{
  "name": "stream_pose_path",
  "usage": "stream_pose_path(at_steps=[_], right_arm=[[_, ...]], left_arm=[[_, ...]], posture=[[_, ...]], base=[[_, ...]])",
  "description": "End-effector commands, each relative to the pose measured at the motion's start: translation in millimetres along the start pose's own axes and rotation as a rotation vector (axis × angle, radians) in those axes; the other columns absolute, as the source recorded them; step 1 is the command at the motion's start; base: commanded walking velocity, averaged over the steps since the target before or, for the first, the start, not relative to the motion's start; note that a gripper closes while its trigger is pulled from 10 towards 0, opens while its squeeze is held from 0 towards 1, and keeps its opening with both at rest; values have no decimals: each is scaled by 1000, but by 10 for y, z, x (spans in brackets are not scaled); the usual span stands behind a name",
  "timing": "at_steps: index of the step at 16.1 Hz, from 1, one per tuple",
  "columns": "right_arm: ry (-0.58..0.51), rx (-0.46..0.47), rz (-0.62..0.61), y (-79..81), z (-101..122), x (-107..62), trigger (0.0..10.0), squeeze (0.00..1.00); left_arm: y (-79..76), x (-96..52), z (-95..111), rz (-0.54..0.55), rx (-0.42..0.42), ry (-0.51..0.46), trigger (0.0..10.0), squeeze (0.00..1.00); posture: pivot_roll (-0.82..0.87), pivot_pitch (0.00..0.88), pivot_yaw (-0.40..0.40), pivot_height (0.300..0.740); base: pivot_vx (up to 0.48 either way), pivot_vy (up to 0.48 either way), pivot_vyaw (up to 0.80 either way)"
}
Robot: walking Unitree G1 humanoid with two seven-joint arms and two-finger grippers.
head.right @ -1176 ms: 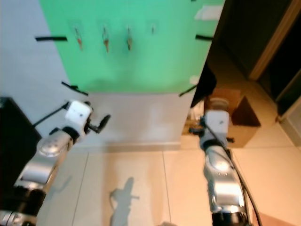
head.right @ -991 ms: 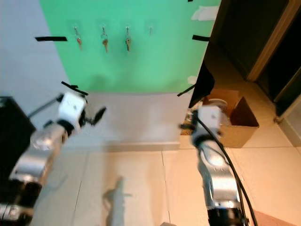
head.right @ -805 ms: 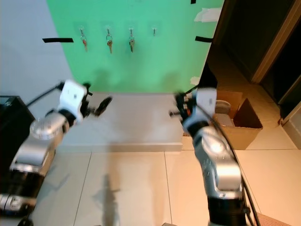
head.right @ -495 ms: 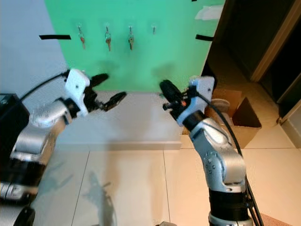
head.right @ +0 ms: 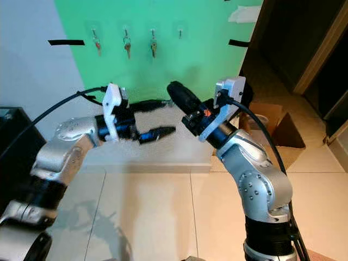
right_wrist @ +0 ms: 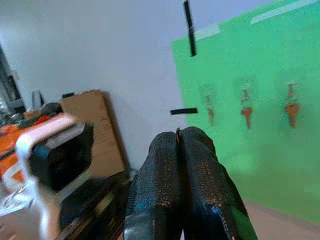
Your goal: Hang keys on a hook
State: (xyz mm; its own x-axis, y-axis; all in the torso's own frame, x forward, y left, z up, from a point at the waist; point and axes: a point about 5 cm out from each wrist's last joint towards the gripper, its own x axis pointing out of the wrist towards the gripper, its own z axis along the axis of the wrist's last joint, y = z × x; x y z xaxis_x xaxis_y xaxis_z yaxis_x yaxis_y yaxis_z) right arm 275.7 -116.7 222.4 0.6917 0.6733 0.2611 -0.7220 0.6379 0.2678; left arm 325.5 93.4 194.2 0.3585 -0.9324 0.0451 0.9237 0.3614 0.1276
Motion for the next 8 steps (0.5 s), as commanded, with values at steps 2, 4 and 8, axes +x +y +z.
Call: stream_pose_path(at_steps=[2,4,8], right_arm=[[-5,-6,27,52,50,-5,10000,0],[-3,-9,-2,42,53,-5,10000,0],[17,-7,-65,-14,36,9,10000,0]], left_arm=[[57,57,138,50,124,-34,3216,0],[19,71,166,69,271,-29,0,0],[-39,21,67,60,477,58,0,0]], posture=[[-105,0,5,740],[-108,0,6,740],[-93,0,-14,740]], base=[[0,0,0],[0,0,0],[0,0,0]])
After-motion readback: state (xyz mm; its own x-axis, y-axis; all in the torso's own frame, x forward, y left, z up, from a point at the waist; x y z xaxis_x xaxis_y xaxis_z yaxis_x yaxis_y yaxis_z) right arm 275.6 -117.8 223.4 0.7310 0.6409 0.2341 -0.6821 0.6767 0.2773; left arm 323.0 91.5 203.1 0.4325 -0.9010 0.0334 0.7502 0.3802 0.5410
